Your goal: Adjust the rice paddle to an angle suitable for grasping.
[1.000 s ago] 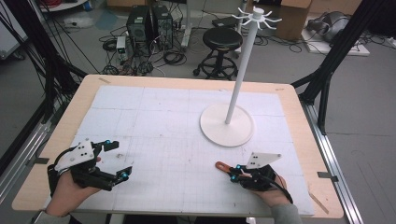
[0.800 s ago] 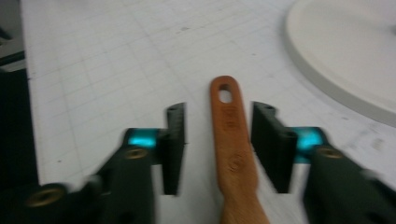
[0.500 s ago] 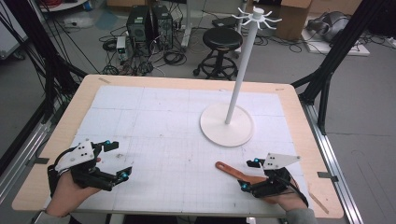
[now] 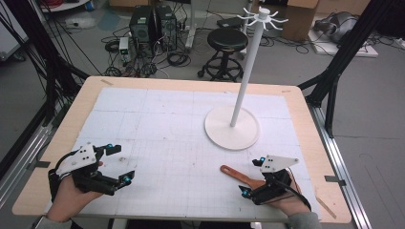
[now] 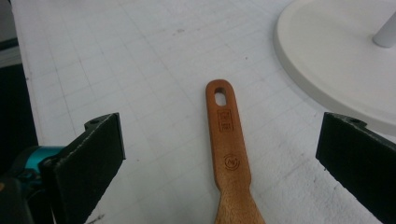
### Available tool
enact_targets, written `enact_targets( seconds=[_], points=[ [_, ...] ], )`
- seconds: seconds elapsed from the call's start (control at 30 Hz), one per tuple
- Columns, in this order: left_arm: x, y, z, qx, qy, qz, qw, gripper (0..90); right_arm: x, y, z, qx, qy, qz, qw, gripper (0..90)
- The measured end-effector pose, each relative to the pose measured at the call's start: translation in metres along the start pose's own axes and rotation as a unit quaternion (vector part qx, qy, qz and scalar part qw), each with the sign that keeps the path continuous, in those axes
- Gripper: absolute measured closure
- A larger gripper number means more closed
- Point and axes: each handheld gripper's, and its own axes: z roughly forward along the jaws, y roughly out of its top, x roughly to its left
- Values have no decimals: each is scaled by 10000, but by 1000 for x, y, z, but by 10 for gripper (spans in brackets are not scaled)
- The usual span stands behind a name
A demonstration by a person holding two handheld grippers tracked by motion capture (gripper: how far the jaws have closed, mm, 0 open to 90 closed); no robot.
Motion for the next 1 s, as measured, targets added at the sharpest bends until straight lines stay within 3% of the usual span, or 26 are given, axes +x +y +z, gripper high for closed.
enact_targets(
  seconds=[0.37,0.53,0.73,0.9,0.97,1.0],
  points=[
    [0,0,-10,-76,96,-28,9999,18,-5,-1,12,282,-114,-123,9995,0],
    [-1,-2,-11,-49,126,-61,9999,18,-6,2,18,286,178,-135,9993,0],
    [-3,-4,-12,-31,123,-49,9999,18,-7,2,20,412,229,-142,9988,8],
    [-5,-6,-19,14,176,-48,9998,18,-11,2,19,491,277,-192,9982,67],
    [-5,-5,-23,-15,227,-33,9997,18,-14,0,19,562,332,-273,9975,154],
    [-5,-5,-24,-27,244,-48,9997,18,-14,0,19,562,332,-273,9975,154]
  ],
)
